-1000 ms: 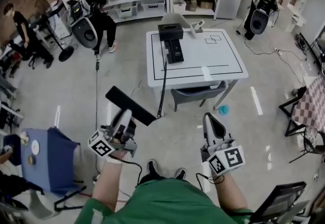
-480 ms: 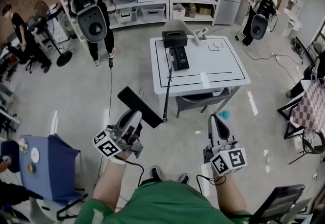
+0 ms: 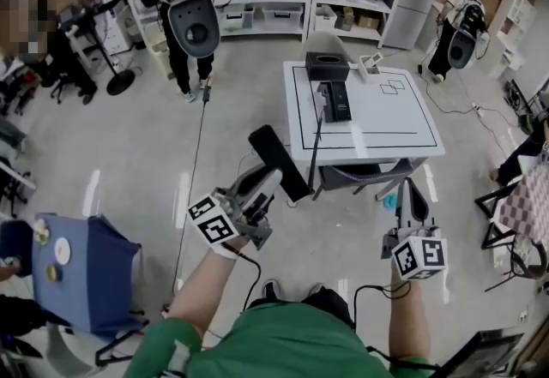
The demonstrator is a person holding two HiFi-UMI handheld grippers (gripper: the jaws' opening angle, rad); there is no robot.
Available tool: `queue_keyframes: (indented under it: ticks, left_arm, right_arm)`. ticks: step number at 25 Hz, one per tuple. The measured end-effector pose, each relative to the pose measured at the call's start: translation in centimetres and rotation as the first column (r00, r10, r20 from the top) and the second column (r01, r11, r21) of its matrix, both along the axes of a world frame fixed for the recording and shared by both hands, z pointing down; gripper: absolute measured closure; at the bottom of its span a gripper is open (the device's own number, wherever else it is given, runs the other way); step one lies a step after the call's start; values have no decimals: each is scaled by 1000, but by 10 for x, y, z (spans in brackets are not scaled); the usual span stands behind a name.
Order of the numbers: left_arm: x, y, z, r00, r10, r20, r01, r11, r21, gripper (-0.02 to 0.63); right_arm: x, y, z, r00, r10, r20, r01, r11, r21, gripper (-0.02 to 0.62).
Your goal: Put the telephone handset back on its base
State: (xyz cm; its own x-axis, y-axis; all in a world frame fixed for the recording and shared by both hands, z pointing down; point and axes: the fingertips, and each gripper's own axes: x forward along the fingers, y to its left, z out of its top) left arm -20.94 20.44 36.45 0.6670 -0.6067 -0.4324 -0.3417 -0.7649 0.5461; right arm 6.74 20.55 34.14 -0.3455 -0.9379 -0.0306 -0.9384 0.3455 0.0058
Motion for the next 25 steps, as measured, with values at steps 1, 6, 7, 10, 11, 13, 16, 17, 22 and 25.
queue_keyframes:
  ticks: [1, 6, 7, 10, 11, 13, 16, 17, 22, 25]
  left_arm:
    - [-1, -4, 2, 1000, -1, -2, 1, 1000, -4, 526]
    - [-4, -24, 10, 1000, -16, -9, 16, 1000, -20, 526]
    - [-2, -29, 12, 1000, -18, -9, 18, 1000, -23, 526]
    - [6, -46, 18, 999, -32, -4, 31, 999, -43, 526]
    - [9, -53, 18, 999, -40, -4, 40, 998, -50, 526]
    - [14, -68, 17, 998, -56, -9, 56, 997, -61, 526]
    - [28, -96, 14, 997, -76, -19, 75, 995, -68, 526]
    - [34, -106, 14, 996, -84, -20, 82, 994, -70, 526]
    - [62, -145, 18, 994, -109, -17, 108, 991, -82, 526]
    - [74, -166, 14, 992, -126, -7, 125, 989, -78, 526]
  right_arm:
    - [0, -4, 0, 1000, 5, -5, -5, 1000, -5, 574]
    - [-6, -31, 2, 1000, -12, 17, 12, 1000, 2, 574]
    - [-8, -39, 4, 999, -20, 25, 20, 1000, 0, 574]
    - [-7, -67, 14, 997, -61, 54, 62, 998, -10, 574]
    - [-6, -76, 17, 995, -78, 67, 79, 997, -12, 574]
    - [-3, -97, 20, 989, -110, 97, 112, 994, -19, 574]
    - [8, -133, 22, 980, -149, 133, 154, 988, -26, 574]
    - [13, -145, 22, 977, -159, 139, 164, 986, -26, 574]
    - [40, -195, 25, 969, -188, 161, 194, 981, -26, 574]
    - [49, -224, 24, 962, -209, 175, 216, 976, -23, 574]
